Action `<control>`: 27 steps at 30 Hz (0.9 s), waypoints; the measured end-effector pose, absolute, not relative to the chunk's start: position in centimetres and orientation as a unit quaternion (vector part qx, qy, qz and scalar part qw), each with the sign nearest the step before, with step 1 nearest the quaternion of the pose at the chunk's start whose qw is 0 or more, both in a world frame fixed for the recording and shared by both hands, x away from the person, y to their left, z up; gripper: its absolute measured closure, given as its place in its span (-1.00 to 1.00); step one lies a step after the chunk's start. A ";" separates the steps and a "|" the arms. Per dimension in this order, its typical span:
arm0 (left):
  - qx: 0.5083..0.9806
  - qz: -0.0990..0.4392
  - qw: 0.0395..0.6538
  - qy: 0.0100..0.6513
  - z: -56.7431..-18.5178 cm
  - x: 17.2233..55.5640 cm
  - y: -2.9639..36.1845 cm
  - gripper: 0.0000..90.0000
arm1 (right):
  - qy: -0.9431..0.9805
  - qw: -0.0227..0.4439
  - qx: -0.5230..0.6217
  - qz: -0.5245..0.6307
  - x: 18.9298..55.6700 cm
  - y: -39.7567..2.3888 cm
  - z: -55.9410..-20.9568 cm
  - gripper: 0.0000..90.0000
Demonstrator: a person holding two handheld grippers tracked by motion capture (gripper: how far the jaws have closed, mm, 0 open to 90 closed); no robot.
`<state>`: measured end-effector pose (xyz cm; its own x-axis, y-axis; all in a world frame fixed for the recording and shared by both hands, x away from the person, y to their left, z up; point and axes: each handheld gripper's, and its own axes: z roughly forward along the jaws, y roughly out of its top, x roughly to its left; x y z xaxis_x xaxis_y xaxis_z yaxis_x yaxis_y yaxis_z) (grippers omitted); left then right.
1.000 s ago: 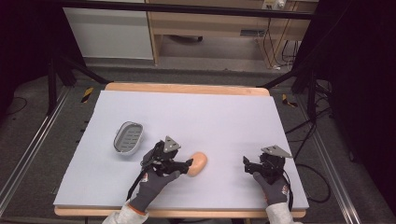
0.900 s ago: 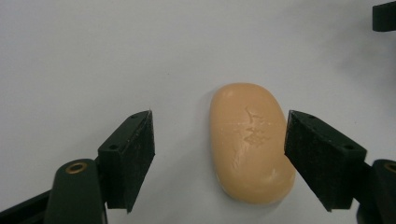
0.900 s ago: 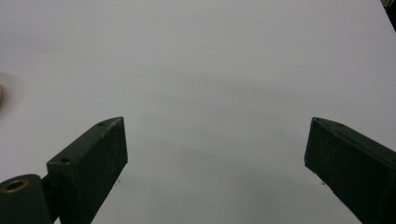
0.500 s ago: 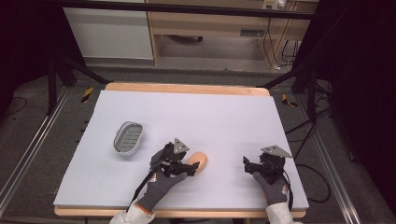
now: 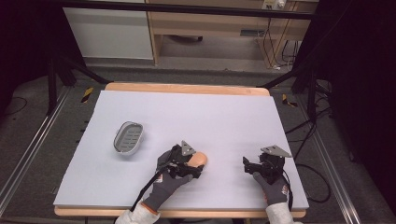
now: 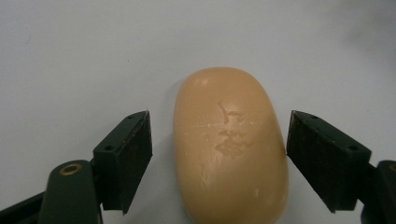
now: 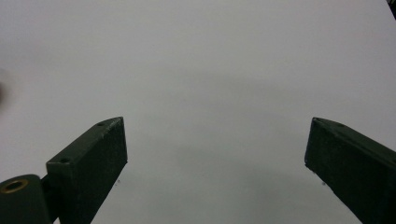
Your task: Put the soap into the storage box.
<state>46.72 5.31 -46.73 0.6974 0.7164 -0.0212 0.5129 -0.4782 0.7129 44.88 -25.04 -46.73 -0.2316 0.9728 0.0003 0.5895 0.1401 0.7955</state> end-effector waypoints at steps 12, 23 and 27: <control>0.854 0.145 0.343 0.363 -47.6 46.8 4.5 -0.43 | 0.704 0.274 0.555 0.347 44.9 -25.0 -46.8 -0.87; 0.855 0.148 0.336 0.366 -47.8 46.7 4.2 -0.32 | 0.705 0.276 0.555 0.343 45.0 -25.0 -46.8 -0.87; 0.856 0.148 0.334 0.366 -47.7 46.7 4.1 -0.32 | 0.705 0.275 0.557 0.343 45.0 -25.0 -46.8 -0.87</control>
<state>46.71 4.13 -47.74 0.6876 0.7261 0.0091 0.5277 -0.5082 0.6806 44.97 -24.99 -46.80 -0.2288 0.9735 -0.0060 0.5951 0.1447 0.7905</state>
